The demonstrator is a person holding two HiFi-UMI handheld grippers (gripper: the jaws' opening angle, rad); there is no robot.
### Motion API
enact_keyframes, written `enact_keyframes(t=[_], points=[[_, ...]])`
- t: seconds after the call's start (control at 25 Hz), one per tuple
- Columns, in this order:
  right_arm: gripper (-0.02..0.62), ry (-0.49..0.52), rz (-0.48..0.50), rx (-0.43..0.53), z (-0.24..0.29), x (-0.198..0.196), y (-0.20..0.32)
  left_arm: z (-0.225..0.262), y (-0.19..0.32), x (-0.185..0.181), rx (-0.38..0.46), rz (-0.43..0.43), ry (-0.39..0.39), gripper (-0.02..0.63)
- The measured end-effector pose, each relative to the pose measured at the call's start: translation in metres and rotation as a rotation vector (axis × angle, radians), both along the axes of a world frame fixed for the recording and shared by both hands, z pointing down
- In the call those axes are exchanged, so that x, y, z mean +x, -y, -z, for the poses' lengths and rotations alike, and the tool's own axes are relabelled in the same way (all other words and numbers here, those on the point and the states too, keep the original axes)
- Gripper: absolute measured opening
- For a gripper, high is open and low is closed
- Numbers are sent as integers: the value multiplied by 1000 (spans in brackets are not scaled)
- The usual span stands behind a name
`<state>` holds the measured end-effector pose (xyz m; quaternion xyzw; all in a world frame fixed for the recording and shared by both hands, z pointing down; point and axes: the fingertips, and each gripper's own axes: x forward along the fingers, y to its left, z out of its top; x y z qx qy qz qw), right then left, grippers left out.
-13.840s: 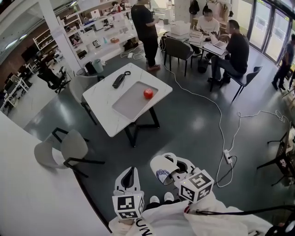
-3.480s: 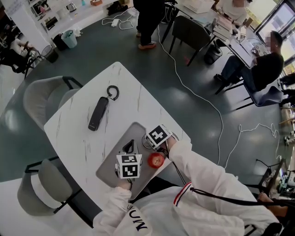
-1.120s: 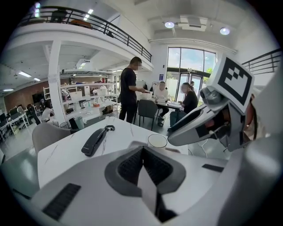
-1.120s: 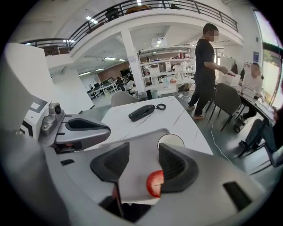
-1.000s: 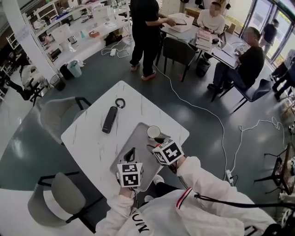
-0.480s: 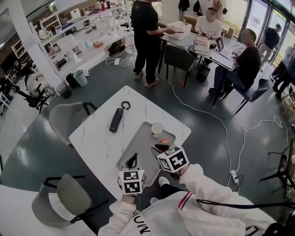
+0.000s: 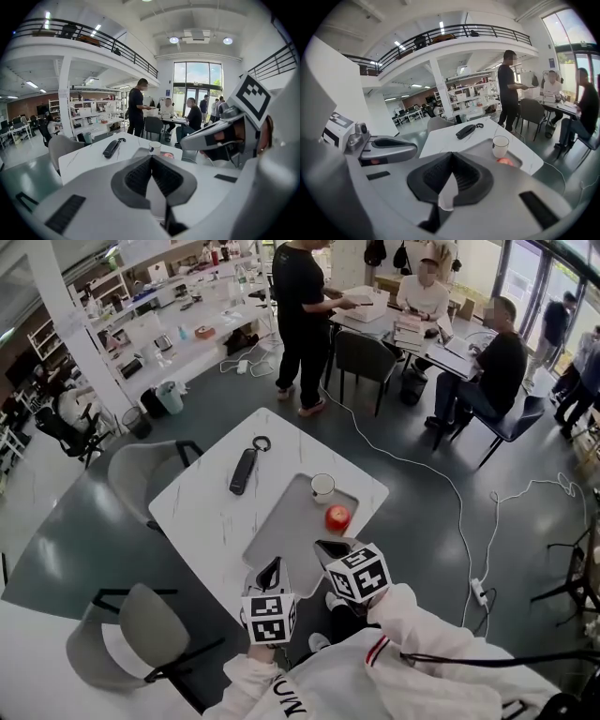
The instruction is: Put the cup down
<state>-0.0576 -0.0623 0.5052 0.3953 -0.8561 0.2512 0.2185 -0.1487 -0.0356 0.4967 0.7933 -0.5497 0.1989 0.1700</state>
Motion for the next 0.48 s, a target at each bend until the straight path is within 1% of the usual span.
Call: enact_keyframes(t=[0.24,0.48], points=[[6,64,-9,49,19,-3,-32,14,-35,-5,28,8,-22,11],[6,118,-23,84,39,2,-49,32,-52,-7,59,22,-36,11]])
